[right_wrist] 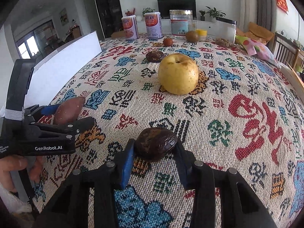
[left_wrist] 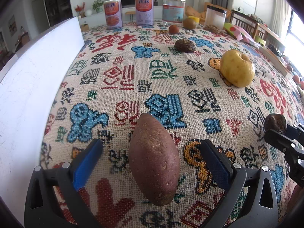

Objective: Organize fruits
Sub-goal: 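Grasp the dark brown fruit with the right tool while the left tool hovers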

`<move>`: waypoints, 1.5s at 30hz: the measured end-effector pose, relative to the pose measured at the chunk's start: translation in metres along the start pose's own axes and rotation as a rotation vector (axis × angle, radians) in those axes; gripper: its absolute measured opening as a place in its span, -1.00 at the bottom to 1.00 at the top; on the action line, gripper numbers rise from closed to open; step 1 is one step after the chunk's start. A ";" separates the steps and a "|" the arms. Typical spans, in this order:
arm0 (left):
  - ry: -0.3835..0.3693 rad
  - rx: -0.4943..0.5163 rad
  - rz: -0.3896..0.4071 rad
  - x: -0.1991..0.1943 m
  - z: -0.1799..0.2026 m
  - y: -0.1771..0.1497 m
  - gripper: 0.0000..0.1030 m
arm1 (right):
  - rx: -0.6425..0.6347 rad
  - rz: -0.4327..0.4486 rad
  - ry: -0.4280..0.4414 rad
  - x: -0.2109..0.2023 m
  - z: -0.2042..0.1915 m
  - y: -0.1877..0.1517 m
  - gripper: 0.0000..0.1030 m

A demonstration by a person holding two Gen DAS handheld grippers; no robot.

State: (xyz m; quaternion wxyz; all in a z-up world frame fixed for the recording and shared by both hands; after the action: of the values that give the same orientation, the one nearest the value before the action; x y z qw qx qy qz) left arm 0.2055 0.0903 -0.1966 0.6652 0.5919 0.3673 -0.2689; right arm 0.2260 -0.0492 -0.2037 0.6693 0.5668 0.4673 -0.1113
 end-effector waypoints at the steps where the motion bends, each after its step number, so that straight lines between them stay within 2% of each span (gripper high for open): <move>1: 0.000 0.000 0.000 0.000 0.000 0.000 0.99 | 0.035 0.023 -0.001 -0.006 0.007 0.001 -0.22; 5: 0.000 0.000 0.000 0.000 0.000 0.000 0.99 | 0.110 0.069 -0.080 -0.024 0.036 -0.002 -0.22; 9: 0.000 0.000 0.000 0.000 0.000 0.000 0.99 | 0.142 -0.009 -0.126 -0.010 0.050 -0.011 -0.19; 11: 0.000 0.000 0.000 0.000 0.000 0.000 0.99 | 0.129 -0.010 -0.138 -0.010 0.049 -0.010 -0.16; 13: -0.001 0.000 0.000 0.000 0.000 0.000 0.99 | 0.108 -0.013 -0.135 -0.008 0.045 -0.011 0.00; 15: -0.001 0.000 0.000 0.000 0.000 0.000 0.99 | 0.076 -0.022 -0.140 -0.006 0.038 -0.012 0.25; 18: -0.001 0.000 0.000 0.000 0.000 0.000 0.99 | 0.021 -0.045 -0.170 -0.002 0.029 -0.013 0.47; 24: -0.001 0.000 0.000 0.000 0.000 0.000 0.99 | 0.025 -0.053 -0.161 0.001 0.030 -0.015 0.64; 32: -0.001 0.000 -0.001 0.000 0.000 0.000 0.99 | 0.012 -0.061 -0.154 0.002 0.028 -0.015 0.73; 45: -0.002 0.000 -0.001 0.000 0.000 0.000 0.99 | 0.012 -0.061 -0.153 0.002 0.027 -0.016 0.75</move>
State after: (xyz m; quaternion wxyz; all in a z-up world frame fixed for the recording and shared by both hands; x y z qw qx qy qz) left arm 0.2056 0.0906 -0.1967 0.6653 0.5916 0.3669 -0.2696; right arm 0.2301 -0.0769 -0.2176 0.6960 0.5461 0.4312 -0.1773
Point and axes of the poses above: each gripper's, at about its wrist camera, not at the fingertips, and x roughly the way its jaws point, z to its right, y to its top, the point moved 6 cm from there along x, roughly the way its jaws point, and after that the axes turned 3 degrees about -x, right-handed, at the moved point
